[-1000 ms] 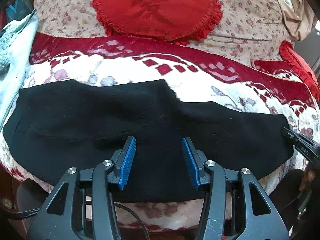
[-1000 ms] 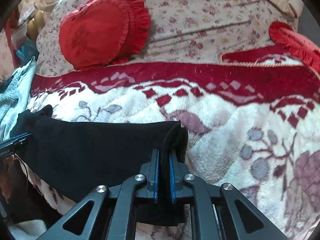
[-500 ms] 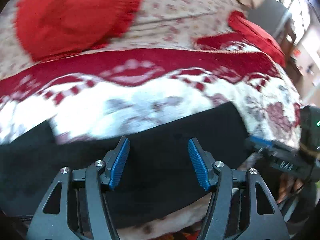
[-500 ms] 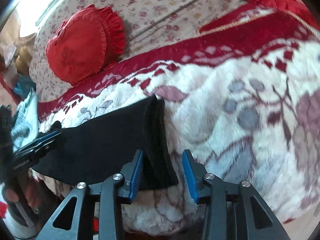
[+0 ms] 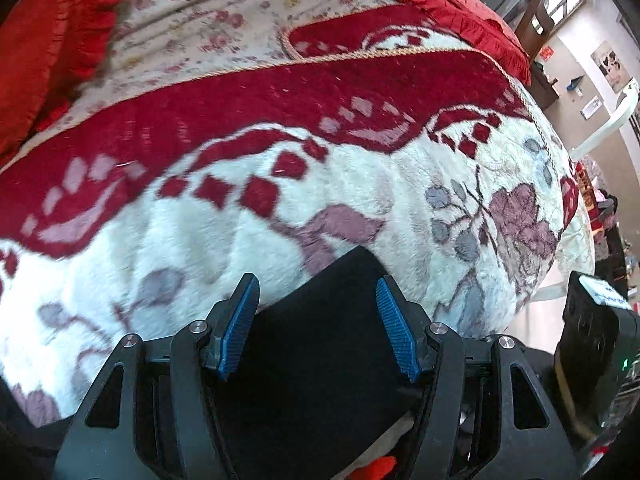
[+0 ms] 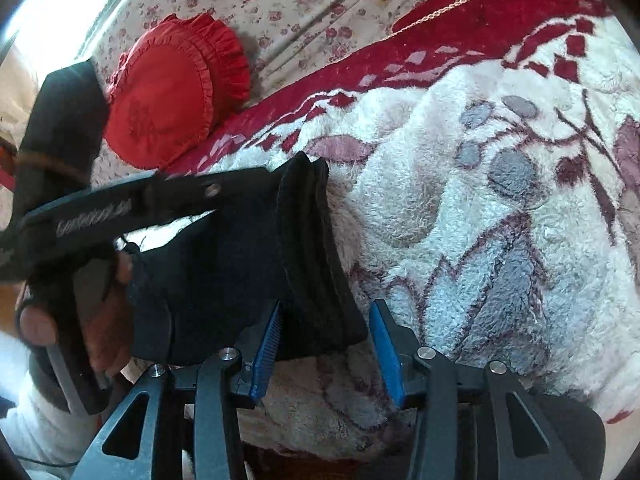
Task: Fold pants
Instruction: 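Pinch the middle of the black pants with the left gripper and lift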
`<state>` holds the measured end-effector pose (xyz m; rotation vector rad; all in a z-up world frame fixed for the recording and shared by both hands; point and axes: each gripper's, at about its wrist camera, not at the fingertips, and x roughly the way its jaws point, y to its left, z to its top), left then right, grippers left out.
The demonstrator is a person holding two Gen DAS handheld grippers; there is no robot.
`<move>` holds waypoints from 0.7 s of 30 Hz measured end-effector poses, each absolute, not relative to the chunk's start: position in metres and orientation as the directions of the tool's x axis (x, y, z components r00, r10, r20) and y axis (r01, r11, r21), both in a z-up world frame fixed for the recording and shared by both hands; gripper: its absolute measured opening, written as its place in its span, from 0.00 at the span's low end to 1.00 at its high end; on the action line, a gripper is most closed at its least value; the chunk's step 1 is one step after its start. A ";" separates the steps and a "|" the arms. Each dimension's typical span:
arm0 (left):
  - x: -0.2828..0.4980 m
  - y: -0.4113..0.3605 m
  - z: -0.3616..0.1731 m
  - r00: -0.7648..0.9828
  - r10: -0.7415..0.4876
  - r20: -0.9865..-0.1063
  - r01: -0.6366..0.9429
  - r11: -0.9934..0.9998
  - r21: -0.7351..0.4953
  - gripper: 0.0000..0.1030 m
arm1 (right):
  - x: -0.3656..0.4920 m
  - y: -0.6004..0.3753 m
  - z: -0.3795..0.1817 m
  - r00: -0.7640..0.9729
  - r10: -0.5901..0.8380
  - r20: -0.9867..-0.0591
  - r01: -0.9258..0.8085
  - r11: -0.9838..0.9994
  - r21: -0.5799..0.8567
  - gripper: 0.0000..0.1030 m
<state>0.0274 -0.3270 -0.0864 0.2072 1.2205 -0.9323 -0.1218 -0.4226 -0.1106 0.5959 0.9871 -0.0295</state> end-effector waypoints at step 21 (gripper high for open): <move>0.020 -0.339 -0.075 0.045 -0.531 -0.846 0.796 0.531 -0.291 0.19 | -0.112 -0.407 -0.089 0.613 0.296 -0.732 0.143 0.870 0.472 0.14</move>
